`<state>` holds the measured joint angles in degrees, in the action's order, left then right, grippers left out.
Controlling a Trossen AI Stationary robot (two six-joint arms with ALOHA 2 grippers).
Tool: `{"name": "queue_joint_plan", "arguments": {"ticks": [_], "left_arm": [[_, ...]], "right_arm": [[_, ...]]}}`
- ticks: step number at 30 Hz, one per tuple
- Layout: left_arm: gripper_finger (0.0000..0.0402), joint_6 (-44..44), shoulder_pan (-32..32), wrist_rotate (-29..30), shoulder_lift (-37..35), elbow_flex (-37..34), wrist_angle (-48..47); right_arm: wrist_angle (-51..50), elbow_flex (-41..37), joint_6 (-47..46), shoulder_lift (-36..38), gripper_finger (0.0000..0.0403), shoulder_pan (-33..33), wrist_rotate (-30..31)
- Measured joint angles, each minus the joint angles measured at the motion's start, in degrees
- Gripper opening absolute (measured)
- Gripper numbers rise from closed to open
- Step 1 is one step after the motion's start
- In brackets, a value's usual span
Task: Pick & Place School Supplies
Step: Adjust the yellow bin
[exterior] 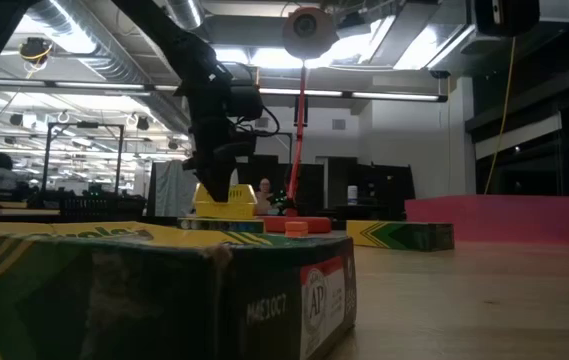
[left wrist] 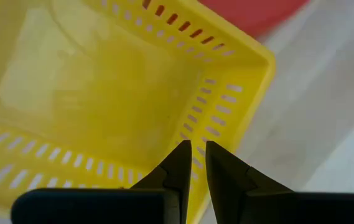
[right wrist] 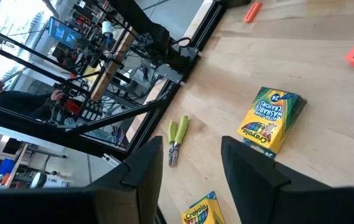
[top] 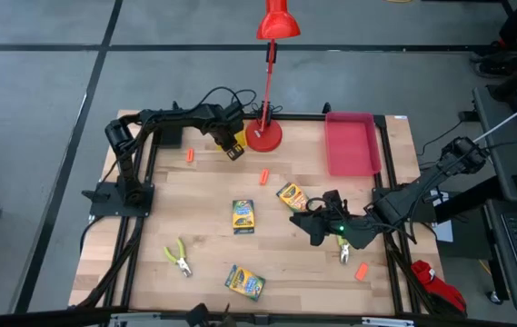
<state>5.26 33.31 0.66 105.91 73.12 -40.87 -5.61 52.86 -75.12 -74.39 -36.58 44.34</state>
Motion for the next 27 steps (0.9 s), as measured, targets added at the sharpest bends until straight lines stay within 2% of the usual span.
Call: {"name": "queue_joint_plan", "arguments": {"ticks": [7,16,20,27], "left_arm": [[0.0045,0.0,-1.9,4.4,-3.5,-0.1,0.8],[0.0045,0.5,-2.3,4.4,-11.5,-0.1,-4.5],[0.0045,1.2,-3.5,4.1,-12.5,-0.6,-7.2],[0.0045,3.8,-7.1,2.9,-12.5,-5.8,-5.5]], "right_arm": [[0.0,0.0,-1.0,0.0,0.0166,-1.9,2.1],[0.0,0.0,-1.1,0.0,0.0166,-3.2,4.7],[0.0,0.0,-1.0,0.0,0.0166,-3.2,4.8],[0.0,0.0,-0.9,0.0,0.0166,-3.3,5.6]]}}
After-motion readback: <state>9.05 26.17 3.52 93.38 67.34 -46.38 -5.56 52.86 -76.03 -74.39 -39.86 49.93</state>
